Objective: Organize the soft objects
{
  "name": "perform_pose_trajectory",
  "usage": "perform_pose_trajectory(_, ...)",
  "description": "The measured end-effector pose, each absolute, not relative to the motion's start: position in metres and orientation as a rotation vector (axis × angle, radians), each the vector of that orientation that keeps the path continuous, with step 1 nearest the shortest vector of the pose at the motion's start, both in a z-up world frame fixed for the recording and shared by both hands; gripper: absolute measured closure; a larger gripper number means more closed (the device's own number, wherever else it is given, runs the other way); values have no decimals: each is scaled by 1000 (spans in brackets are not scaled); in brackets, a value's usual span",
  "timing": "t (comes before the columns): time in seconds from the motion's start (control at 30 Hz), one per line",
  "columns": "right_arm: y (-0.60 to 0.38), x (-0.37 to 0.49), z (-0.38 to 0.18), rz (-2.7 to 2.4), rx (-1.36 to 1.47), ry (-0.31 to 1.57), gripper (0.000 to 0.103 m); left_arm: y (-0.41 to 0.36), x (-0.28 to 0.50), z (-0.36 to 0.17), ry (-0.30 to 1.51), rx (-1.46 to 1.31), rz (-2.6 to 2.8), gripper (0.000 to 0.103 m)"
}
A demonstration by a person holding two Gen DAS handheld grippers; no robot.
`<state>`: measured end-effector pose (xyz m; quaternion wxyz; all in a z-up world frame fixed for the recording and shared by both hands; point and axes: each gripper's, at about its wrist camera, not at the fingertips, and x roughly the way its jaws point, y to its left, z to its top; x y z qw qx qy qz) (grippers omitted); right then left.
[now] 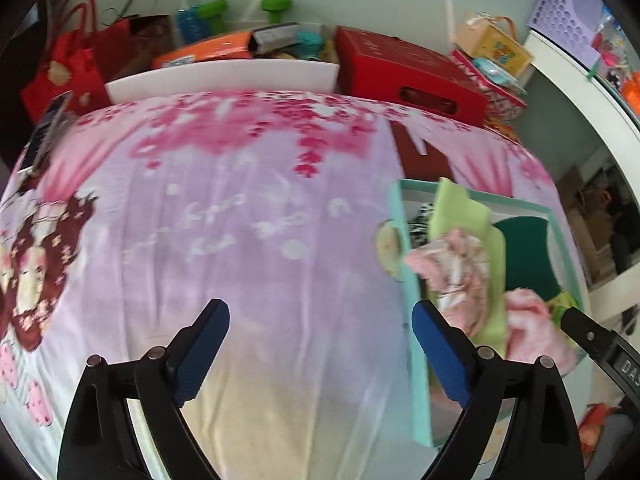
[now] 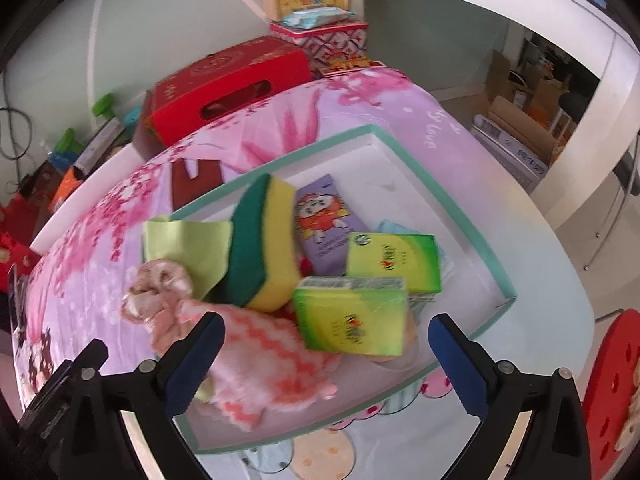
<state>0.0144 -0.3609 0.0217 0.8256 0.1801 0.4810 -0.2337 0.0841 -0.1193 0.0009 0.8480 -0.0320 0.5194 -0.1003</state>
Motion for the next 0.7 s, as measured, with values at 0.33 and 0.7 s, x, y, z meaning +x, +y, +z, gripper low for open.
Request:
perform_pose_trajectory(0.33, -327, 11, 23, -406, 306, 1037, 0, -90, 67, 7, 1077, -65, -126, 10)
perform_pose_trajectory(0.7, -294, 5, 10, -309, 214, 1108, 0, -64, 43, 5, 1098, -35, -64, 10)
